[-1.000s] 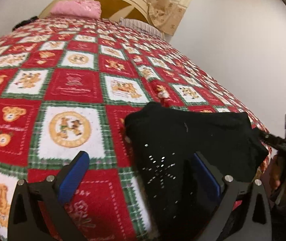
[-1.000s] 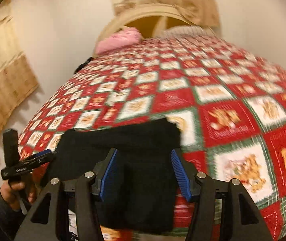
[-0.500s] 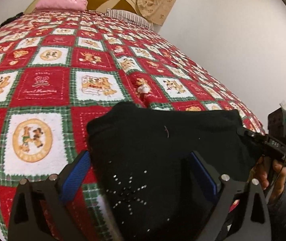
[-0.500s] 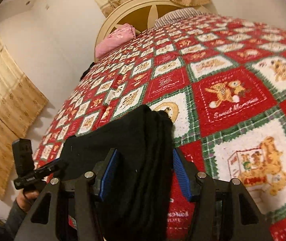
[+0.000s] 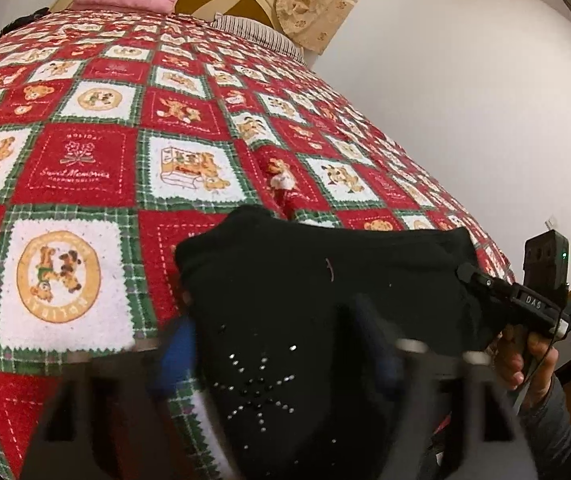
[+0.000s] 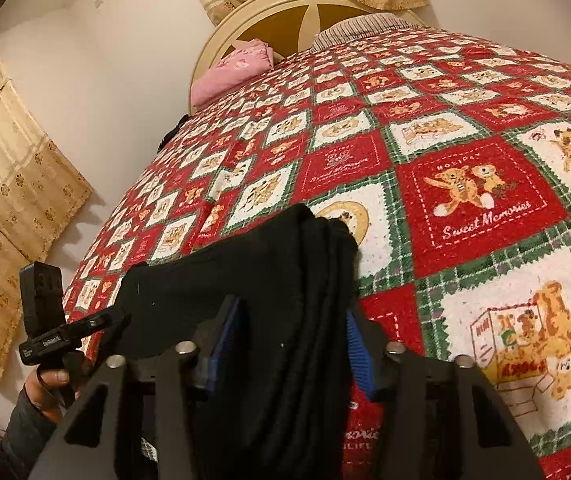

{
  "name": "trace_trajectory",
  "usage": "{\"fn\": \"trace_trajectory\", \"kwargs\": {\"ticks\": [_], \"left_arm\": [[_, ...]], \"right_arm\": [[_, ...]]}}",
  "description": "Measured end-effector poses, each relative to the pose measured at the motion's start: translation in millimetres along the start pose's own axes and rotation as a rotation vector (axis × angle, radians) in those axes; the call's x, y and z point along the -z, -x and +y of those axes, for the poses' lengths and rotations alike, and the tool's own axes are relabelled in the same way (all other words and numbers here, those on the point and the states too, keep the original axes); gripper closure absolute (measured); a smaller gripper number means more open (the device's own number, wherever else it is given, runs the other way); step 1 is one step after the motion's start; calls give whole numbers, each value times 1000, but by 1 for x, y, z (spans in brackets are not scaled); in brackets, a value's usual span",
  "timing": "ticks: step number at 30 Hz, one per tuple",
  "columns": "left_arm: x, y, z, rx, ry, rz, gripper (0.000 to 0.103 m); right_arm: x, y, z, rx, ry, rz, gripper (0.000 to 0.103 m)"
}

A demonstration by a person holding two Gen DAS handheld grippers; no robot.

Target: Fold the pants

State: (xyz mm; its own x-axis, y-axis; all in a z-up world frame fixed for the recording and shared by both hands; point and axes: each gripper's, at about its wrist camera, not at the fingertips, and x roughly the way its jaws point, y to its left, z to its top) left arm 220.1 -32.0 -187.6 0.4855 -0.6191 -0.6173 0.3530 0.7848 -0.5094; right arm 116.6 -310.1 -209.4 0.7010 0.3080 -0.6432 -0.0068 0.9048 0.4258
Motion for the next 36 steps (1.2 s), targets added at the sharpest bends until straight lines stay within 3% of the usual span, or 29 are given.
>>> {"fn": "trace_trajectory", "kwargs": {"ticks": [1, 3, 9, 14, 19, 25, 30, 36], "left_arm": [[1, 1, 3, 29, 16, 4, 71], [2, 4, 10, 61, 44, -5, 82], [2, 35, 12, 107, 39, -72, 86], [-6, 86, 34, 86, 54, -169, 86], [-7, 142, 74, -36, 72, -255, 86], [1, 190, 125, -215, 122, -321, 86], [4, 195, 160, -292, 176, -325, 86], [24, 174, 178, -370, 201, -274, 81]], "right_arm": [[1, 4, 5, -16, -1, -7, 72], [1, 14, 20, -10, 51, -26, 75], [-13, 27, 73, -25, 212, -38, 75], [-35, 7, 115, -83, 306, 3, 75], [-53, -47, 166, -168, 382, 60, 75], [-50, -119, 236, -268, 476, 109, 76], [-51, -170, 269, -296, 501, 140, 76], [-48, -225, 263, -269, 454, 249, 75]]}}
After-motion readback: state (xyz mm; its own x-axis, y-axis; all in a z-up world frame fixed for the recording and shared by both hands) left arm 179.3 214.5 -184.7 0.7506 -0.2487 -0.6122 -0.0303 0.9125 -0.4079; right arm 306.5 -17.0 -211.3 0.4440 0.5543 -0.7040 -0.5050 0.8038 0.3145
